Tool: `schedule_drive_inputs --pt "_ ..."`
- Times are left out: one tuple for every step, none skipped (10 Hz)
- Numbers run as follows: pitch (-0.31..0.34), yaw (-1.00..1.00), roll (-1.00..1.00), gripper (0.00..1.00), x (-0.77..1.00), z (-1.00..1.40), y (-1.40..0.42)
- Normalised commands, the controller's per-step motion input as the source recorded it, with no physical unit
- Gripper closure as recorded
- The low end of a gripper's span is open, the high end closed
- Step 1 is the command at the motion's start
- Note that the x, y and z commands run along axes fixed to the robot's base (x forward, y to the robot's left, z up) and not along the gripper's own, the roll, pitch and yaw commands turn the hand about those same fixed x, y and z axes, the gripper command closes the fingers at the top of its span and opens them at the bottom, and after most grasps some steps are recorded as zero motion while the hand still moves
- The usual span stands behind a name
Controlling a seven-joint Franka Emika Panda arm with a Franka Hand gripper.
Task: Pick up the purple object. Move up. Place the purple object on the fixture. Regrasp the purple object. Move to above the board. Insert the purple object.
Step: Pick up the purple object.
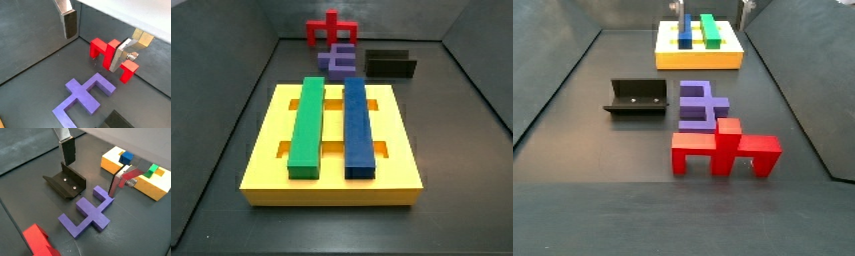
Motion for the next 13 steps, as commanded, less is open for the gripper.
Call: schedule_drive_inputs --pt "0.000 0.00 -0.04 0.00 0.00 -0.01 0.00" --pt "-0.086 -0.19 -0.03 0.00 -0.14 -0.08 -0.03" --pt "0.000 -0.62 -0.14 0.00 0.00 -0.30 0.00" --pt "-0.007 -0.86 -0.19 0.00 -0.03 -0.34 0.00" --pt "-0.036 -0.93 -0.17 0.00 -0.01 -0.29 0.00" --pt "-0.109 -0.94 -0.17 0.00 0.00 -0.20 -0.04" --pt "-0.171 -0.93 -0.18 0.00 -0.03 -0.20 -0.05" --pt "-0.307 -0.91 -0.20 0.00 -0.11 -0.29 -0.06" --pt "-0.306 -0.91 -0.20 0.00 -0.11 -0.29 -0.06" --pt "-0.211 -1.00 -0.12 0.00 -0.03 -0.28 -0.04" --pt "-0.160 -1.00 -0.08 0.00 0.00 -0.33 -0.01" --pt "-0.163 -1.00 -0.08 0.00 0.00 -0.34 -0.01" --pt "-0.151 -1.00 -0.08 0.00 0.00 -0.33 -0.01"
